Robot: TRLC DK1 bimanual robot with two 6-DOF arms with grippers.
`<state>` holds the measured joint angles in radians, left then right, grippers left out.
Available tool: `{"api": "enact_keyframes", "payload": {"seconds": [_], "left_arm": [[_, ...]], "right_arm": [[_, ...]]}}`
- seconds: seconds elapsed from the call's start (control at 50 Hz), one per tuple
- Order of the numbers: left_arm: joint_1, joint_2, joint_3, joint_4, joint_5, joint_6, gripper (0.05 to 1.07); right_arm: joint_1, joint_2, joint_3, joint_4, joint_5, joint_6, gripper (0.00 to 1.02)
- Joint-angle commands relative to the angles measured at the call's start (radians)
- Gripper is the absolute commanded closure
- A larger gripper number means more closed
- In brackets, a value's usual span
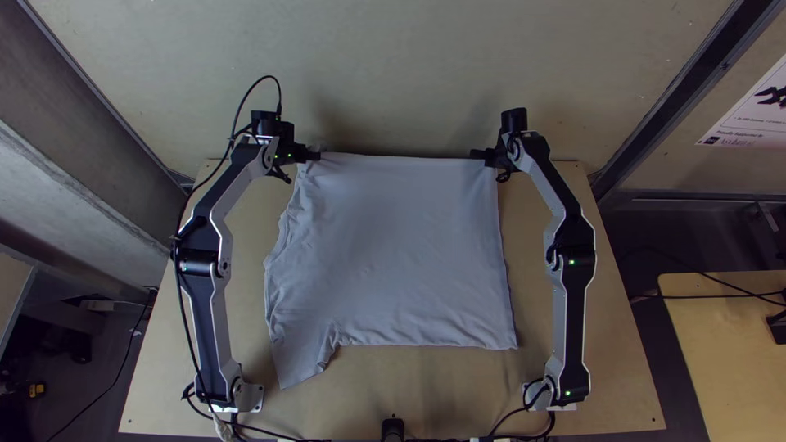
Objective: Fold the t-shirt
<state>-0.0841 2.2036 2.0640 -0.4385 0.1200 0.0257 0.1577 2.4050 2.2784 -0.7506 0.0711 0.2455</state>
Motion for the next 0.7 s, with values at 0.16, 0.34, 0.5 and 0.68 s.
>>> {"api": "enact_keyframes", "payload": {"seconds": [0.16,0.34,0.5,0.68], "left_arm": [[-0.002,-0.200,-0.234,0.057,-0.002,-0.006,1.05],[-0.006,-0.303,-0.364,0.098,-0.002,-0.006,1.05],[-0.006,-0.377,-0.429,0.089,-0.003,-0.012,1.05],[-0.008,-0.472,-0.535,0.089,-0.003,-0.012,1.05]], "right_arm": [[-0.007,-0.076,-0.097,-0.038,0.025,-0.023,1.00],[-0.003,-0.127,-0.158,-0.038,0.025,-0.023,1.00],[0.000,-0.190,-0.243,-0.038,0.025,-0.017,1.00],[0.006,-0.264,-0.350,-0.026,0.027,-0.015,1.00]]}}
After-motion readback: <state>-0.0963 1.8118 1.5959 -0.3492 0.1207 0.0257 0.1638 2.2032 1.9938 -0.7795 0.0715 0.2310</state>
